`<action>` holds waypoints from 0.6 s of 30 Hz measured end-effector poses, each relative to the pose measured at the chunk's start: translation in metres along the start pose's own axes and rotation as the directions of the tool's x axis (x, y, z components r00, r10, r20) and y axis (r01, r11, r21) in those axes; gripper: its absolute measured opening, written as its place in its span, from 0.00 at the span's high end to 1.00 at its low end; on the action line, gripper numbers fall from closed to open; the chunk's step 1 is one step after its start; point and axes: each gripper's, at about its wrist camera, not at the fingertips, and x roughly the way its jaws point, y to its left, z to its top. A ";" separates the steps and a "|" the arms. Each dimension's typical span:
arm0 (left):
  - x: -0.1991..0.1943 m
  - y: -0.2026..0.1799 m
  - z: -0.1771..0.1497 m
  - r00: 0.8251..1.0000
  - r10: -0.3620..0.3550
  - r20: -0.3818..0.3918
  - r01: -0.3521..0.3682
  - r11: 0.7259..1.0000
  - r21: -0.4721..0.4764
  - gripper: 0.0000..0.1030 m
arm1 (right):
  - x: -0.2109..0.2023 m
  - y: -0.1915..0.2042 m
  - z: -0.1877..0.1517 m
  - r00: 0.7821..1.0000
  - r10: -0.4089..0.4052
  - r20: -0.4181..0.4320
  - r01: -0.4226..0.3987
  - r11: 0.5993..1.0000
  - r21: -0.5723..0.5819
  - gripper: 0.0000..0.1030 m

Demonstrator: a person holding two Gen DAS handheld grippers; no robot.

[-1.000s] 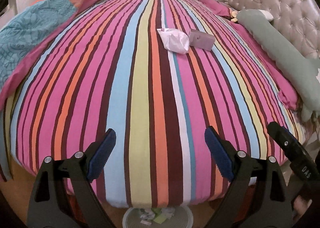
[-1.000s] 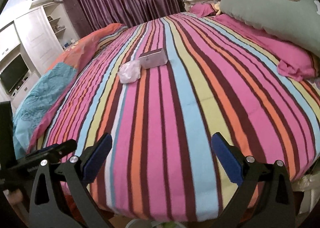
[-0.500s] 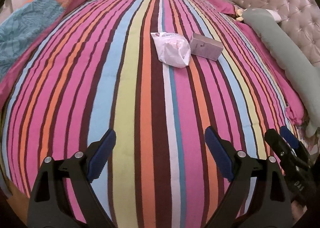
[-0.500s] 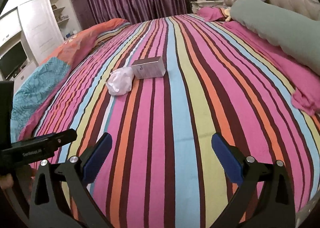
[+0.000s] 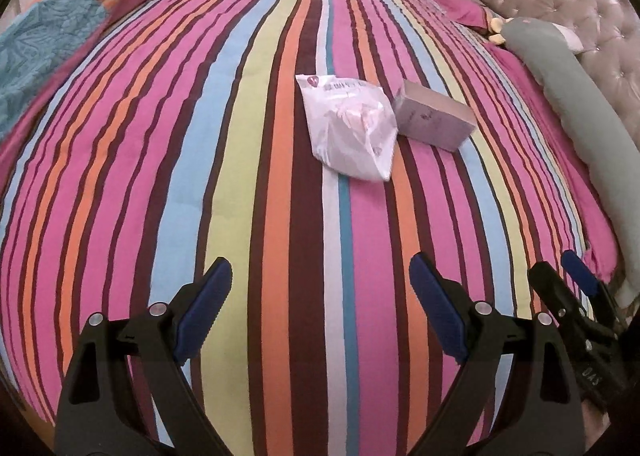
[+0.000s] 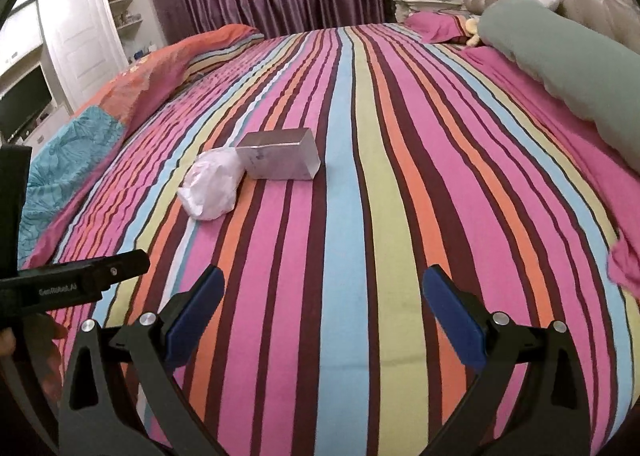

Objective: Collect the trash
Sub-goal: 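Move both tools back toward the white bag and silver box on the bed, then grasp the white plastic bag with left tool while right tool grasps silver box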

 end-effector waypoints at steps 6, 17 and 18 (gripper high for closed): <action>0.018 -0.002 0.029 1.000 0.002 -0.015 -0.003 0.999 -0.035 0.15 | 0.022 0.006 0.027 1.000 0.008 0.000 -0.008 0.996 -0.088 0.08; 0.054 -0.012 0.064 0.997 0.042 -0.058 -0.046 0.996 -0.079 0.15 | 0.062 0.003 0.057 0.999 0.002 -0.039 -0.009 0.984 -0.175 0.08; 0.057 -0.013 0.067 0.997 0.048 -0.060 -0.053 0.996 -0.077 0.15 | 0.066 0.002 0.059 0.999 0.005 -0.044 -0.013 0.984 -0.178 0.08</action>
